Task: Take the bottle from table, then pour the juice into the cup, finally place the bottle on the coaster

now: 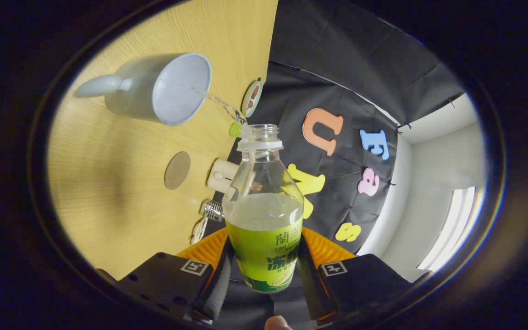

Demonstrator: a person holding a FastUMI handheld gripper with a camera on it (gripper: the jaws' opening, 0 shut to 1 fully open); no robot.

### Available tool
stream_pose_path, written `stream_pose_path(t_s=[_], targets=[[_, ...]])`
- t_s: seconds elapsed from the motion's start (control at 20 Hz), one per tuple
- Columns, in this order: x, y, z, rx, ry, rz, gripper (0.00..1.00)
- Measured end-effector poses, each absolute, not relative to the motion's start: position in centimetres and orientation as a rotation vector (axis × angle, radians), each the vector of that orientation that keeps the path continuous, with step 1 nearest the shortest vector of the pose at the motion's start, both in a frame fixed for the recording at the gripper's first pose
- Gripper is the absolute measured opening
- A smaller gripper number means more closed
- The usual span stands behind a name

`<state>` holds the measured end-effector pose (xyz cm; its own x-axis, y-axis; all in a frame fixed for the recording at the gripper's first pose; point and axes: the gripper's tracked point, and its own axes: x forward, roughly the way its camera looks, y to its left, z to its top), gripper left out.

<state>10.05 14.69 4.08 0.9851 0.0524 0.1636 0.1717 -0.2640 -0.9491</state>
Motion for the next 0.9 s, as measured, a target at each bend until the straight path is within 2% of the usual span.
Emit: stream_pose_path(t_s=[0.9], targets=[[9.8,15.7,6.3,-1.958,-0.226,-0.153,0.74]])
